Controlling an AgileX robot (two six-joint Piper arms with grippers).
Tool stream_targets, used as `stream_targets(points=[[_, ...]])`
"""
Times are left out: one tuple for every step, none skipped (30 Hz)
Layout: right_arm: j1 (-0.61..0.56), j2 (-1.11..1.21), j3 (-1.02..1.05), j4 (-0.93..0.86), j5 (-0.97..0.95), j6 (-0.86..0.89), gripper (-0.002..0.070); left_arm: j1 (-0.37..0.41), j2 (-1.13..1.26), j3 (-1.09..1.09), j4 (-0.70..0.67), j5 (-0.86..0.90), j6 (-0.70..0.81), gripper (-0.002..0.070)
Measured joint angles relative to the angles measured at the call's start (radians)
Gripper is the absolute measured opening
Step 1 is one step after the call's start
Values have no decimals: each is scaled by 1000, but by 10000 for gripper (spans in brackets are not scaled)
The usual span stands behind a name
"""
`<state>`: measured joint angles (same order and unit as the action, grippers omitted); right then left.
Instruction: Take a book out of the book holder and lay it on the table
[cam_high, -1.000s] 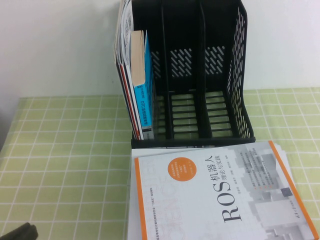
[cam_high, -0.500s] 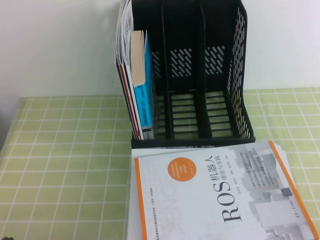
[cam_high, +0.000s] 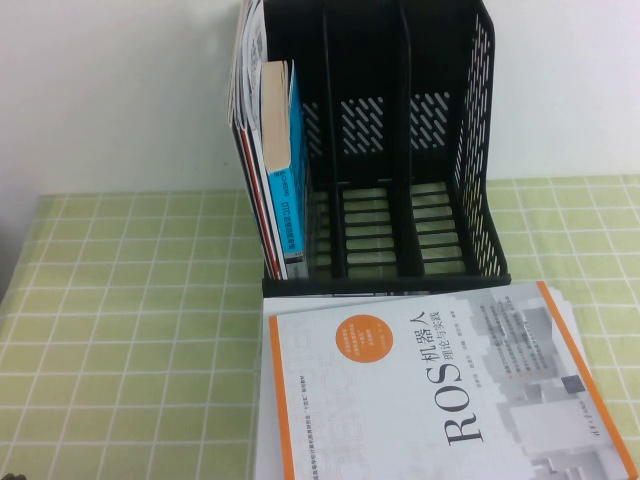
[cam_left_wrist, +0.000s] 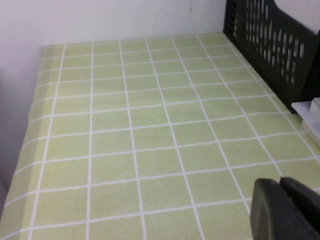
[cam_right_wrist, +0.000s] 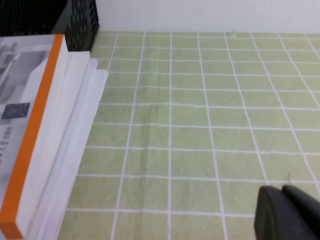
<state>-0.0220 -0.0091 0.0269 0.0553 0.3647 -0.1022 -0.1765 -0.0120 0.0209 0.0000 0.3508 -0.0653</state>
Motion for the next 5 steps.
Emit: stream_targets(points=[[0,0,0,0,0,0,-1,0,0,0,0,0,0,-1],[0,0,0,0,0,0,-1,0,0,0,0,0,0,-1],[0,0,0,0,0,0,-1,0,0,0,0,0,0,-1],[0,0,0,0,0,0,-1,0,0,0,0,0,1,-1],[0,0,0,0,0,0,-1,0,0,0,0,0,1,-1]])
